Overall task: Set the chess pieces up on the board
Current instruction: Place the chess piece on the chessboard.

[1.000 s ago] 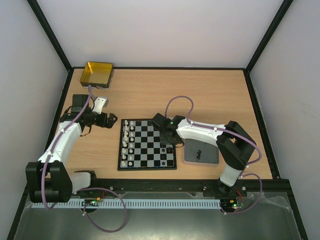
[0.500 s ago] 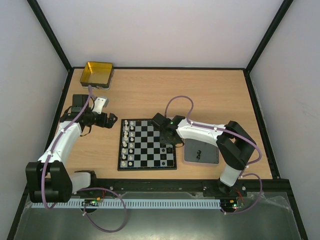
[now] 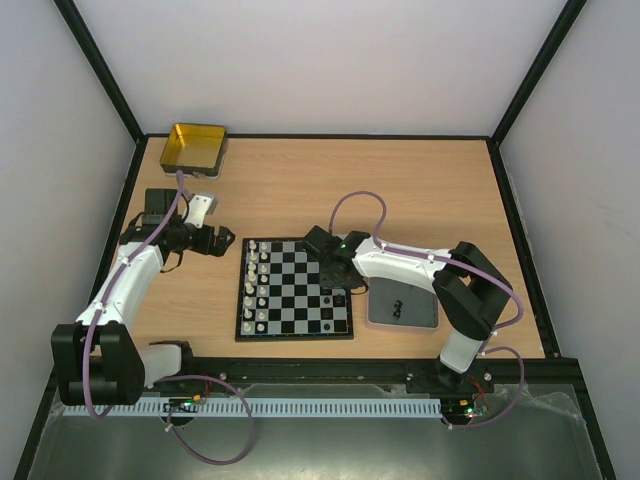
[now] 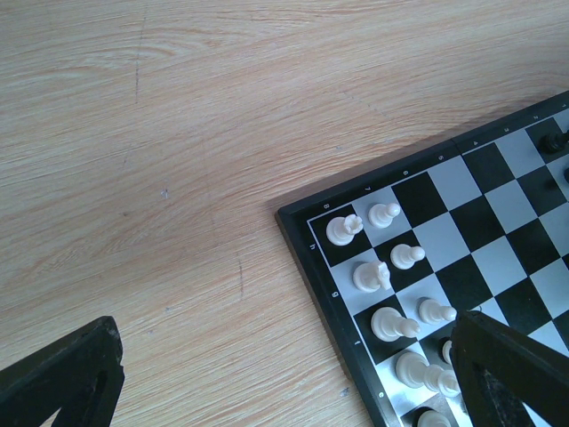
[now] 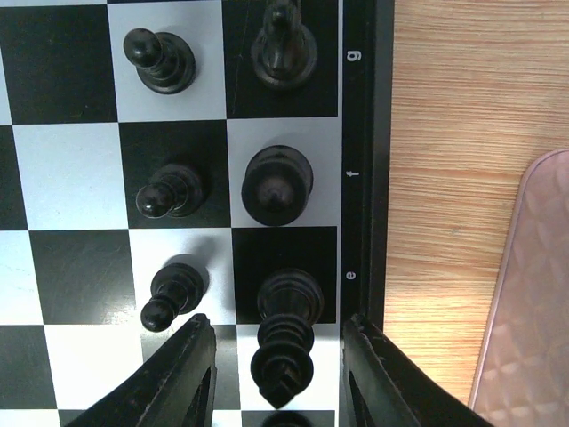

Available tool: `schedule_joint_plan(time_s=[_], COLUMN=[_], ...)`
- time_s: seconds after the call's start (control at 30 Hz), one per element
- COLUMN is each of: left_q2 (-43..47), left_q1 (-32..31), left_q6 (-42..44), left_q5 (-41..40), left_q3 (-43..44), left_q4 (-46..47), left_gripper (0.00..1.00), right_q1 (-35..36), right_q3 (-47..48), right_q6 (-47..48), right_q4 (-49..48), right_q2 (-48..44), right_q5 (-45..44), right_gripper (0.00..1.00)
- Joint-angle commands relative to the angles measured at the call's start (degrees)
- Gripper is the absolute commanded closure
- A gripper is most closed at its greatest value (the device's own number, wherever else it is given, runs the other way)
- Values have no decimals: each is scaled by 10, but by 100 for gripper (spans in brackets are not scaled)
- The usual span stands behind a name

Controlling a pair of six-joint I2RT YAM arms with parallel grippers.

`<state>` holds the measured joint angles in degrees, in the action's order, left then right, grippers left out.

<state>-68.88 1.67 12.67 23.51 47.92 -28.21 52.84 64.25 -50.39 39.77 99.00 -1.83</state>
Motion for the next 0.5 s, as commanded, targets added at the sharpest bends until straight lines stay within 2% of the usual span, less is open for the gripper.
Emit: schedule_joint_plan(time_s=[0.0,0.17,0.47], left_q2=[-4,-4,-4], left_q1=[3,2,2], left_q6=[5,5,4], left_q5=[2,3,1], left_q3=[8,8,8], left_q4=[-7,-7,-7], left_gripper=[0,1,1], right_q1=[-3,-2,-3], right_q3=[10,14,69], right_q6=[-1,-2,5], right_q4=[7,13,67], right_q2=[-9,-15,-25], right_q5=[-11,-14,-41], right_gripper=[63,66,66])
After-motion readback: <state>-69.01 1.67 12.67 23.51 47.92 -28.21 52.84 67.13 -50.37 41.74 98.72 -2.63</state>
